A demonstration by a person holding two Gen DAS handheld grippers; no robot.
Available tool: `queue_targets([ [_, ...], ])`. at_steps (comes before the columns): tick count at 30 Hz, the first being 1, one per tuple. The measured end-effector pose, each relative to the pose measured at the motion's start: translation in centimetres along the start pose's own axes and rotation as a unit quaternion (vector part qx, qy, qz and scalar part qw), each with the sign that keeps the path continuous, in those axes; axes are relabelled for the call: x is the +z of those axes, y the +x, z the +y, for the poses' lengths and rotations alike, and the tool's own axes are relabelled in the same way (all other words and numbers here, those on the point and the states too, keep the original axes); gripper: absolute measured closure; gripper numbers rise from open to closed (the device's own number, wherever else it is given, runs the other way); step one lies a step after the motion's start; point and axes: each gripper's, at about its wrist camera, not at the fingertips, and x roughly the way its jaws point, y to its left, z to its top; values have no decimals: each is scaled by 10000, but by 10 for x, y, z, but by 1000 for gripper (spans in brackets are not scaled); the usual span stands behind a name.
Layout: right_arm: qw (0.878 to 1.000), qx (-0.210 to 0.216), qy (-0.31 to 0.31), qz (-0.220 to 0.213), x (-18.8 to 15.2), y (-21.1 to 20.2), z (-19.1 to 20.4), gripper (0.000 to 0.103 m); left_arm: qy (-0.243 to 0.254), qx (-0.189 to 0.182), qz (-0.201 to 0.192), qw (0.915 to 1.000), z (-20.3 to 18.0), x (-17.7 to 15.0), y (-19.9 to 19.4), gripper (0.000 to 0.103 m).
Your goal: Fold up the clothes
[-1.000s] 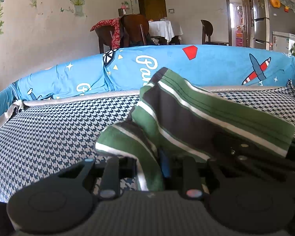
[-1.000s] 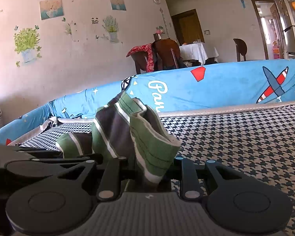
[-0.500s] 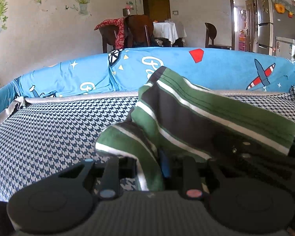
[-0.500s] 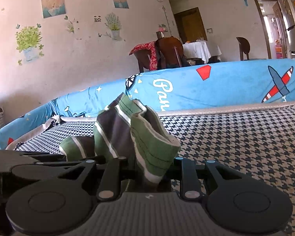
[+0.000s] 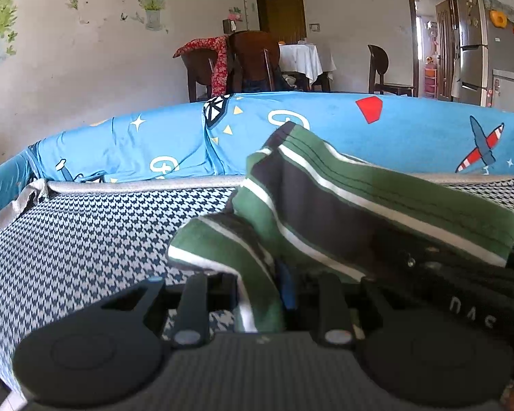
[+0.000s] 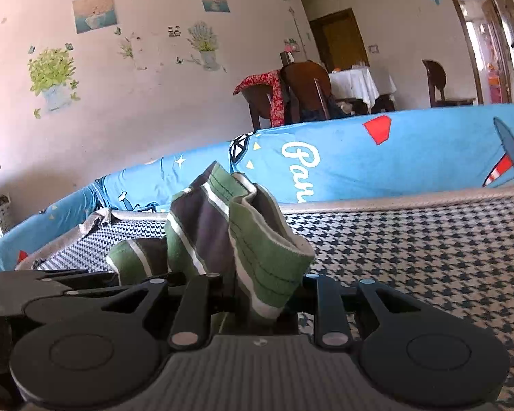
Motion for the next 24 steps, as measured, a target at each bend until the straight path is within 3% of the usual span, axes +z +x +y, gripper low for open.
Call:
queue_targets([
  [14, 9975, -64, 661, 226, 12, 75, -5, 79, 308, 67, 243, 9992, 16, 27, 84, 80],
  [24, 9923, -136, 1114, 526, 2, 129, -17, 79, 539, 50, 613, 9967, 22, 20, 147, 80],
])
